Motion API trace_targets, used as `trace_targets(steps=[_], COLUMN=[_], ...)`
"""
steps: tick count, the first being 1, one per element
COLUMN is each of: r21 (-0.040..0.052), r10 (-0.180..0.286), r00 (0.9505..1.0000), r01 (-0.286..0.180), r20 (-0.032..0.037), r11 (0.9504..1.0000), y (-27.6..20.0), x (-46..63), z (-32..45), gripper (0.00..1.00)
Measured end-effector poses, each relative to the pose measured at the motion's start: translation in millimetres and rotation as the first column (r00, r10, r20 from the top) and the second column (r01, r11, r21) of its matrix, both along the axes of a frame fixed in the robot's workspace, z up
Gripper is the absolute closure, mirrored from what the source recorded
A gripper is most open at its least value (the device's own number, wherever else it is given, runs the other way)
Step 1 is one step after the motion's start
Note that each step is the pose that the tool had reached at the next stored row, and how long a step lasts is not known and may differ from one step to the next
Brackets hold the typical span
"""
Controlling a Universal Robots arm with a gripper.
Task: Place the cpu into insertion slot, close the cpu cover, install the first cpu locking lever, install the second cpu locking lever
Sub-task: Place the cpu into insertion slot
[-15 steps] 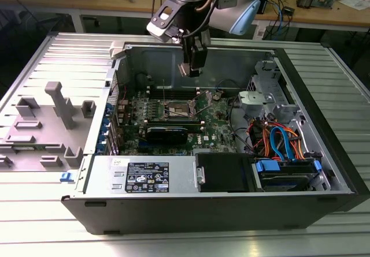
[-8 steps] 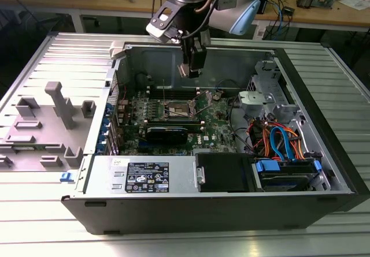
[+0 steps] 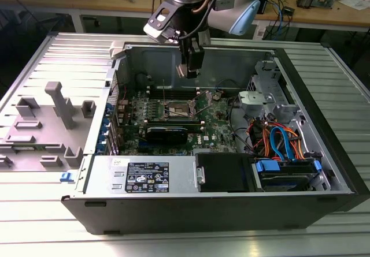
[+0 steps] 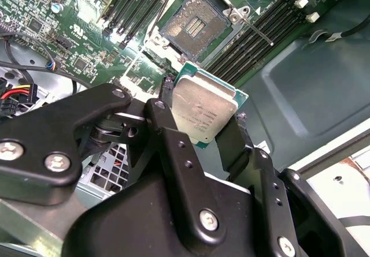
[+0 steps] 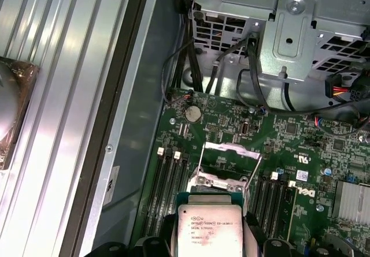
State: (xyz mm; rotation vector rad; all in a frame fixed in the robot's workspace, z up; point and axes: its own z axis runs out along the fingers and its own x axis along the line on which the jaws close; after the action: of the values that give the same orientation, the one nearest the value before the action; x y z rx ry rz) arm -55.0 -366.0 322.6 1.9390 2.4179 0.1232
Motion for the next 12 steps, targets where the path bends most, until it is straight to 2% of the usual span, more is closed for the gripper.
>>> trace_targets(steps=[10,12], r21=[0.0007,0.0006], r10=[-0.001,-0.018], r00=[1.0000,0.9998], r01=[0.001,0.018], r20=[0.0000,-0.0001], r11=[1.0000,0.9998], y=[0.0,0.0], x=[-0.3,-0.4], z=[-1.4,-1.9], gripper=[0.45,0.45])
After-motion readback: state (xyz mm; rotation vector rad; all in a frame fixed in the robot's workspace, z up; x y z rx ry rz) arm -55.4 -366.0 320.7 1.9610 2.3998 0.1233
